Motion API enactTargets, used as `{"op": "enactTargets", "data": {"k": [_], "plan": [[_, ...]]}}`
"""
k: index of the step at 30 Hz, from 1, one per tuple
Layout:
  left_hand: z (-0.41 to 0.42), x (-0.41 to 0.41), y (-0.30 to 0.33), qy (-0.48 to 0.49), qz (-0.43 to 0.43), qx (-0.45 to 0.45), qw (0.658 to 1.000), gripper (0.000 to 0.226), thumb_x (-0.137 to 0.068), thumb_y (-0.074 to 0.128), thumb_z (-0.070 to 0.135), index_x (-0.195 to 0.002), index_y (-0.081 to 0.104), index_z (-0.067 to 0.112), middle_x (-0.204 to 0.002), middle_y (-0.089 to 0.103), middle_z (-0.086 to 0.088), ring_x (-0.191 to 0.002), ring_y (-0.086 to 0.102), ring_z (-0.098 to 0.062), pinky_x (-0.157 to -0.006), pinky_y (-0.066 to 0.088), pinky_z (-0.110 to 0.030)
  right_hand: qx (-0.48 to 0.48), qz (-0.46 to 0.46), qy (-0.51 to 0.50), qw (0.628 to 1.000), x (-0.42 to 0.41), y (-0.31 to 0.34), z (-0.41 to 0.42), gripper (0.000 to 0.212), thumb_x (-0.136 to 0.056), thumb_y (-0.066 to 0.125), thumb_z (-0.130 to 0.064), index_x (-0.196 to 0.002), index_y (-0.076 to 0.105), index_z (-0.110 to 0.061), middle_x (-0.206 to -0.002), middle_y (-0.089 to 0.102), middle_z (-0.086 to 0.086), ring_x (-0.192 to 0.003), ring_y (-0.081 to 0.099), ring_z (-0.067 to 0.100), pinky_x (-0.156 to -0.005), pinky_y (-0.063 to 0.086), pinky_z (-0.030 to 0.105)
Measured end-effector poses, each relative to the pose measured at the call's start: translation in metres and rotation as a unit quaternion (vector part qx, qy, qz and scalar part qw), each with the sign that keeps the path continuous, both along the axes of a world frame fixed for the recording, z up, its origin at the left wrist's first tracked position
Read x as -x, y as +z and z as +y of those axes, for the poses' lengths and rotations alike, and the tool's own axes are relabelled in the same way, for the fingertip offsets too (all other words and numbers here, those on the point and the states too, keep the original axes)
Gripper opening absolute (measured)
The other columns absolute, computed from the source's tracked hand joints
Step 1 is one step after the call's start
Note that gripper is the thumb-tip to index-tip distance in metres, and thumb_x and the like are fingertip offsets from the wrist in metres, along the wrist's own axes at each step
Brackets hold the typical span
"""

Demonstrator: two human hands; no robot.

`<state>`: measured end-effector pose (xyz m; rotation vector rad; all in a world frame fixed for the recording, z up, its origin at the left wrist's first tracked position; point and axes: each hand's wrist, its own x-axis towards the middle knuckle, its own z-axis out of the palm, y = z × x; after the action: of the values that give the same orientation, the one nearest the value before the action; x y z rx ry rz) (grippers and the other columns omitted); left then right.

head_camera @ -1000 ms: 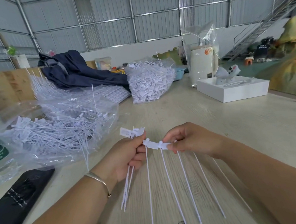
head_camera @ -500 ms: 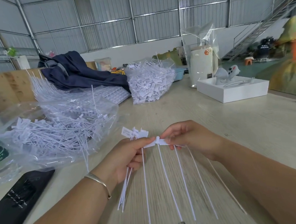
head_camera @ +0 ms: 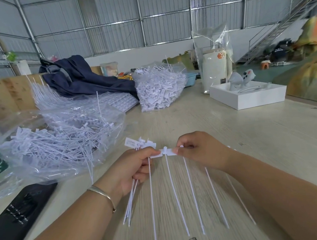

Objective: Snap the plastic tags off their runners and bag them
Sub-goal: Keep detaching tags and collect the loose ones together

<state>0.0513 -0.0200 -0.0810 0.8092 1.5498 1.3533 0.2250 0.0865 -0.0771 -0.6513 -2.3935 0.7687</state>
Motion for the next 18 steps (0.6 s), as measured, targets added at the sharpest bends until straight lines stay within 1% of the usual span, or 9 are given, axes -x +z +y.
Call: {"op": "enactTargets", "data": {"k": [2,5,8,10,12,13,15,17,18], "plan": [[-0.001,-0.001,0.001,-0.003,0.008,-0.010,1.000,0.028,-0.086,0.069,0.016,-0.069,0.047,0.022,-0.051,0.025,0.009,-0.038,0.018,-0.004,-0.032,0.014,-0.015,0.054,0.027,0.004,0.998,0.000,0.000,0.001,0.028,-0.091,0.064,-0.022,-0.080,0.065,0.004,-0.056,0.042,-0.004,-0.050,0.034,0.005,-0.052,0.027,0.020],[-0.002,-0.001,0.002,-0.029,0.003,-0.034,0.999,0.027,-0.085,0.071,0.023,-0.067,0.051,0.024,-0.059,0.021,0.007,-0.042,0.015,-0.005,-0.032,0.014,-0.015,0.127,0.050,0.015,0.991,-0.001,0.000,0.002,0.026,-0.091,0.066,-0.025,-0.078,0.069,-0.003,-0.052,0.042,-0.009,-0.052,0.035,0.007,-0.053,0.028,0.019],[-0.004,-0.003,0.004,-0.109,-0.074,-0.077,0.988,0.025,-0.083,0.070,0.031,-0.065,0.055,0.025,-0.063,0.018,0.007,-0.044,0.014,-0.003,-0.034,0.011,-0.016,0.179,0.076,0.045,0.980,-0.004,0.005,-0.002,0.028,-0.090,0.065,-0.031,-0.077,0.068,-0.006,-0.055,0.045,-0.006,-0.052,0.039,0.005,-0.052,0.033,0.012],[-0.005,-0.007,0.005,-0.161,-0.124,-0.094,0.975,0.025,-0.083,0.071,0.036,-0.073,0.053,0.023,-0.060,0.025,0.009,-0.042,0.017,-0.001,-0.034,0.012,-0.015,0.216,0.096,0.082,0.968,-0.002,0.008,-0.007,0.032,-0.090,0.063,-0.032,-0.081,0.066,-0.001,-0.065,0.051,0.008,-0.057,0.045,0.007,-0.057,0.037,0.011],[-0.006,-0.012,0.003,-0.195,-0.140,-0.100,0.966,0.025,-0.080,0.071,0.042,-0.080,0.062,0.019,-0.057,0.033,0.012,-0.040,0.022,-0.001,-0.033,0.017,-0.013,0.244,0.100,0.115,0.958,0.002,0.006,-0.012,0.040,-0.090,0.059,-0.033,-0.092,0.063,0.008,-0.089,0.061,0.028,-0.073,0.057,0.031,-0.073,0.040,0.020],[-0.005,-0.013,0.002,-0.202,-0.142,-0.101,0.964,0.027,-0.080,0.070,0.045,-0.082,0.069,0.018,-0.057,0.034,0.012,-0.040,0.022,-0.001,-0.033,0.018,-0.012,0.249,0.097,0.125,0.956,0.005,0.005,-0.014,0.045,-0.092,0.057,-0.031,-0.099,0.060,0.013,-0.105,0.060,0.040,-0.085,0.058,0.044,-0.080,0.040,0.027],[-0.005,-0.015,0.001,-0.197,-0.147,-0.102,0.964,0.028,-0.081,0.069,0.046,-0.083,0.074,0.019,-0.059,0.027,0.010,-0.042,0.020,-0.001,-0.033,0.019,-0.011,0.249,0.086,0.127,0.956,0.008,0.004,-0.017,0.046,-0.097,0.052,-0.028,-0.110,0.056,0.016,-0.117,0.049,0.046,-0.095,0.056,0.050,-0.083,0.038,0.034],[-0.005,-0.015,0.002,-0.185,-0.141,-0.107,0.967,0.027,-0.083,0.066,0.045,-0.082,0.074,0.019,-0.059,0.025,0.009,-0.043,0.018,-0.001,-0.032,0.018,-0.012,0.246,0.080,0.132,0.957,0.007,0.005,-0.018,0.044,-0.099,0.050,-0.029,-0.107,0.058,0.014,-0.108,0.058,0.040,-0.087,0.058,0.044,-0.080,0.040,0.028],[-0.004,-0.016,0.003,-0.177,-0.140,-0.109,0.968,0.027,-0.083,0.065,0.045,-0.081,0.072,0.020,-0.058,0.030,0.010,-0.042,0.018,-0.001,-0.032,0.016,-0.012,0.241,0.082,0.127,0.959,0.007,0.007,-0.018,0.040,-0.099,0.050,-0.030,-0.098,0.061,0.008,-0.092,0.063,0.031,-0.075,0.058,0.031,-0.075,0.040,0.022]]}}
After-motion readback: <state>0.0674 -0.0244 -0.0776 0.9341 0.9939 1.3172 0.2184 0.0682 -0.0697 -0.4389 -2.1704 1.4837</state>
